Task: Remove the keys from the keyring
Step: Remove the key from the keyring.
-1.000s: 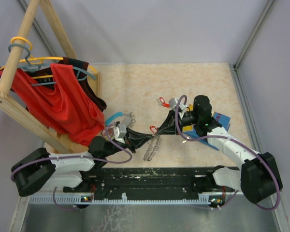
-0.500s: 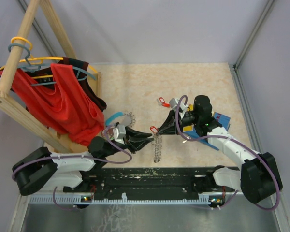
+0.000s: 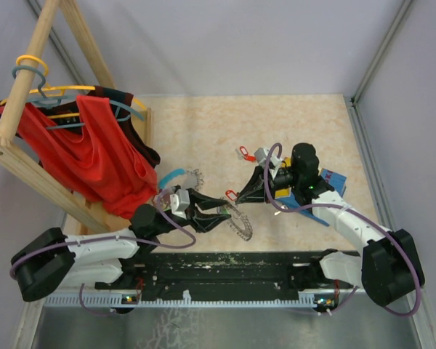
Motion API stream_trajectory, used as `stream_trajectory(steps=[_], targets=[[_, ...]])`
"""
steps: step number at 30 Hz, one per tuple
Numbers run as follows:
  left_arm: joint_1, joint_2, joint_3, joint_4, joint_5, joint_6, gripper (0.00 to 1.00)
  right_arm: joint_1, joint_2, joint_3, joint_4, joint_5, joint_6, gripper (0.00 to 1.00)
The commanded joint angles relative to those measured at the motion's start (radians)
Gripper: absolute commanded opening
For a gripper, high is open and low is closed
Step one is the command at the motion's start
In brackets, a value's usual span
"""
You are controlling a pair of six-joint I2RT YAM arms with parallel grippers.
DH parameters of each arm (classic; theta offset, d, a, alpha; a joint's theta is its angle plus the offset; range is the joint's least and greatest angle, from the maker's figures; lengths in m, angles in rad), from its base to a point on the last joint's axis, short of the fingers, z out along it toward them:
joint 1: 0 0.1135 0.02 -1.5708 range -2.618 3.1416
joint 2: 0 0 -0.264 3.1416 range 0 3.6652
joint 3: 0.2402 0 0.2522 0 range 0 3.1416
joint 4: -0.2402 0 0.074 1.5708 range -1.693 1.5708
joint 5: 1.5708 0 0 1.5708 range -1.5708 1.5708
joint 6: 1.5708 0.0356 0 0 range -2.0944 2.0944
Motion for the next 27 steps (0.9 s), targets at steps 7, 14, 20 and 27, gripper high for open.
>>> stream_trajectory(steps=[7, 14, 20, 27], targets=[[0.003, -0.019, 0.074, -0.122, -0.039, -0.081, 0.46, -0.005, -0.03, 0.037, 0.037, -0.031, 0.001, 0.0], [-0.007, -0.032, 0.117, -0.215, -0.039, -0.095, 0.37, -0.005, -0.029, 0.037, 0.037, -0.031, 0.003, 0.0], [-0.021, -0.031, 0.139, -0.265, -0.056, -0.075, 0.33, -0.005, -0.029, 0.037, 0.038, -0.031, 0.003, 0.0], [-0.024, -0.022, 0.145, -0.278, -0.064, -0.051, 0.3, -0.005, -0.028, 0.037, 0.038, -0.031, 0.003, 0.0]])
